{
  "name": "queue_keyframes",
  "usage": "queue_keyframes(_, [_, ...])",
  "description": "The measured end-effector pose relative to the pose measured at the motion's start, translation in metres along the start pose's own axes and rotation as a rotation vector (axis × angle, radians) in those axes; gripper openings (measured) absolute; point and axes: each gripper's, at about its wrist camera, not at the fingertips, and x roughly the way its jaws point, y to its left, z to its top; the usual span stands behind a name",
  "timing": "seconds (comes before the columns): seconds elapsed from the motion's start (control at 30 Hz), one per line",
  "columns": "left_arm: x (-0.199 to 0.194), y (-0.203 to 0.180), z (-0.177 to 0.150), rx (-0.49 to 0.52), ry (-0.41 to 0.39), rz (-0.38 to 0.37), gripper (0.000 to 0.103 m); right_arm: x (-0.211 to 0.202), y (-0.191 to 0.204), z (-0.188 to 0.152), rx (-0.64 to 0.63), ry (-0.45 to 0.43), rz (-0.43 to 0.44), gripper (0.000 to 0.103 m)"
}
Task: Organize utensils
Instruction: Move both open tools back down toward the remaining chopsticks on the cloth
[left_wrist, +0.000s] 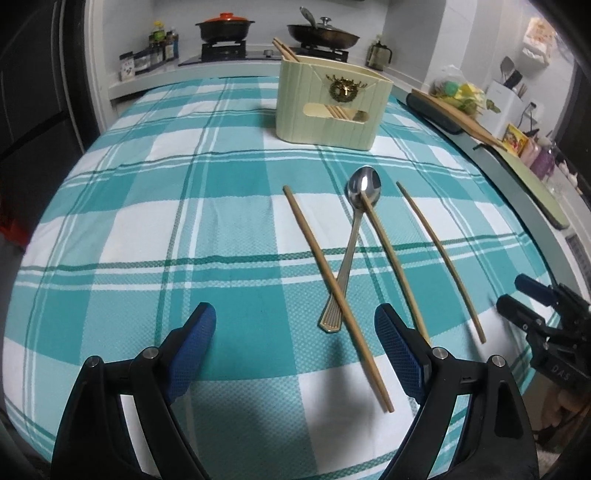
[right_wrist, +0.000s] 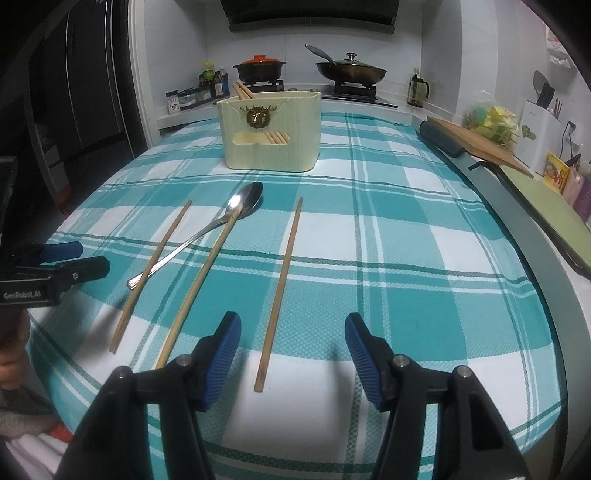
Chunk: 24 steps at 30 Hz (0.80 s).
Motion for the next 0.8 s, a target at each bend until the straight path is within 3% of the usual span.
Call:
queue_keyframes(0.1, [0.005,-0.016,-0.007,0.026,0.017,-0.023,0.089,0.005,0.001,0.002,-0.017,0.037,-0.004,0.060])
queue_keyframes(0.23, [0.009,-0.029,-0.007,0.098,0.014,0.052,0.089,0.014,0.000,0.006,-0.027,0.061,-0.002,0.060])
queue_keyframes(0.5, [0.009,0.002,-0.007,-0.033,0.030,0.045,0.089,0.020,-0.018,0.010,0.050,0.041,0.011,0.060])
queue_keyframes(0.8, [0.011,0.022,0.012,-0.065,0.018,0.072,0.089,0.033,-0.042,0.012,0.112,0.032,-0.001,0.060])
